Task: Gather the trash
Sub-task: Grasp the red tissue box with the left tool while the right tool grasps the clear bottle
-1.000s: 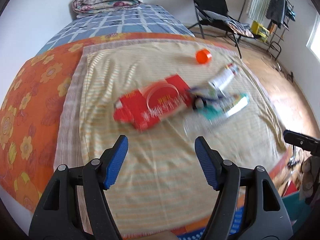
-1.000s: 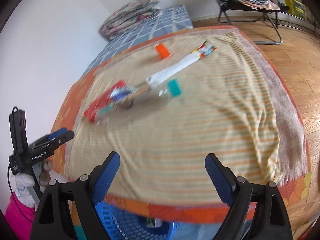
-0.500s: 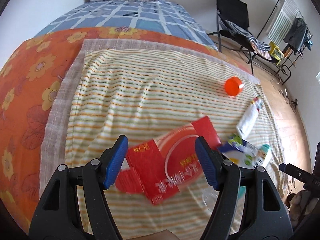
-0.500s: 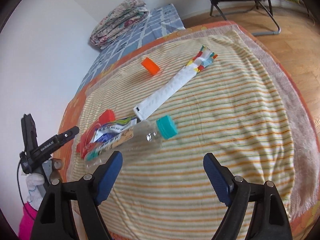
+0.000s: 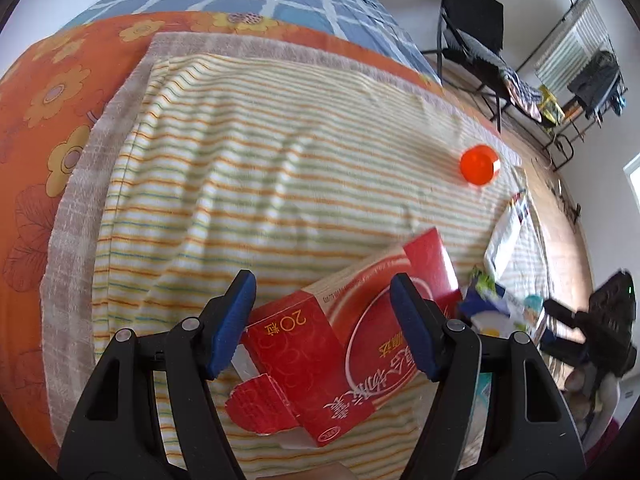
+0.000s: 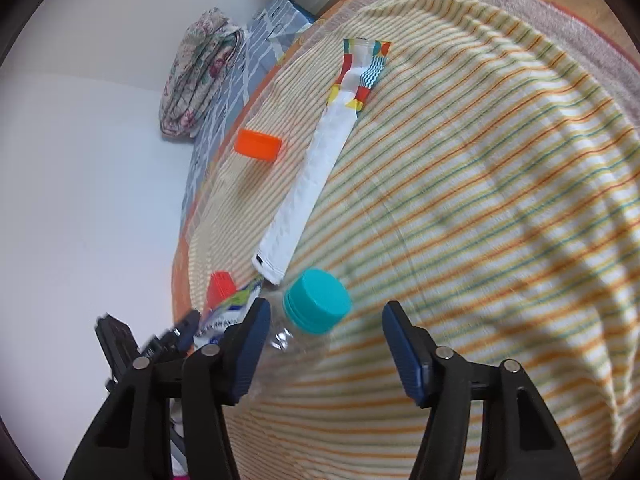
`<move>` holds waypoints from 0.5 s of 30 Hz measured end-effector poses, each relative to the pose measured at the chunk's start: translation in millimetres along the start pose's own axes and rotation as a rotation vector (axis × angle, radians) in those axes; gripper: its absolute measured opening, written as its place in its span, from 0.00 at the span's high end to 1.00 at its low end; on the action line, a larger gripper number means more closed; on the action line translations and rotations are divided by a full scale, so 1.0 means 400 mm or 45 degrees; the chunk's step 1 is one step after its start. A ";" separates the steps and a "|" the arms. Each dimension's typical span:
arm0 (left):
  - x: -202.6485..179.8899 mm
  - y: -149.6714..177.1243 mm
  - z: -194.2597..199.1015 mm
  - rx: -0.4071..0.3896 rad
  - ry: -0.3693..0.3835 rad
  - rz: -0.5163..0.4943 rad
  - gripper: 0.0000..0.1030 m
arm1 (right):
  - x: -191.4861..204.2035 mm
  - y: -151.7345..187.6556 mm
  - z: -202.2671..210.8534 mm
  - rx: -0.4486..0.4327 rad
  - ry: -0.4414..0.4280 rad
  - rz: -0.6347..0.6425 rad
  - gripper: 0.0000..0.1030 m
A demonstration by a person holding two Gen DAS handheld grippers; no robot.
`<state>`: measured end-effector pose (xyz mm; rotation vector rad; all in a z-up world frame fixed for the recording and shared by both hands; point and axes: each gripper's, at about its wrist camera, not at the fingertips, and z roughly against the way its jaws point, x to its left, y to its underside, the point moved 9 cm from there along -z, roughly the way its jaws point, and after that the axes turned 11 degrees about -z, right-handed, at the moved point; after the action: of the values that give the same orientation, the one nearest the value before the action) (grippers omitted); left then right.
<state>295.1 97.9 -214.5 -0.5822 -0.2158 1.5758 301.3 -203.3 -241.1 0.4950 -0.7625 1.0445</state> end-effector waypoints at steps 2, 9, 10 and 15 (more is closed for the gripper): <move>-0.007 0.013 0.005 0.015 0.013 -0.022 0.31 | 0.007 -0.005 -0.009 0.007 -0.019 -0.009 0.49; -0.022 0.068 0.018 0.058 0.009 -0.089 0.25 | 0.019 -0.022 -0.030 0.014 -0.022 -0.012 0.53; -0.026 0.075 0.023 0.059 0.001 -0.111 0.25 | 0.021 -0.032 -0.041 0.014 -0.021 -0.017 0.54; -0.045 0.103 0.041 0.069 -0.027 -0.233 0.24 | 0.033 -0.030 -0.040 0.012 -0.019 0.011 0.64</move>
<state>251.0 79.5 -216.2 -0.4893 -0.2349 1.4069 321.2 -189.9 -241.7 0.5082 -0.7737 1.0541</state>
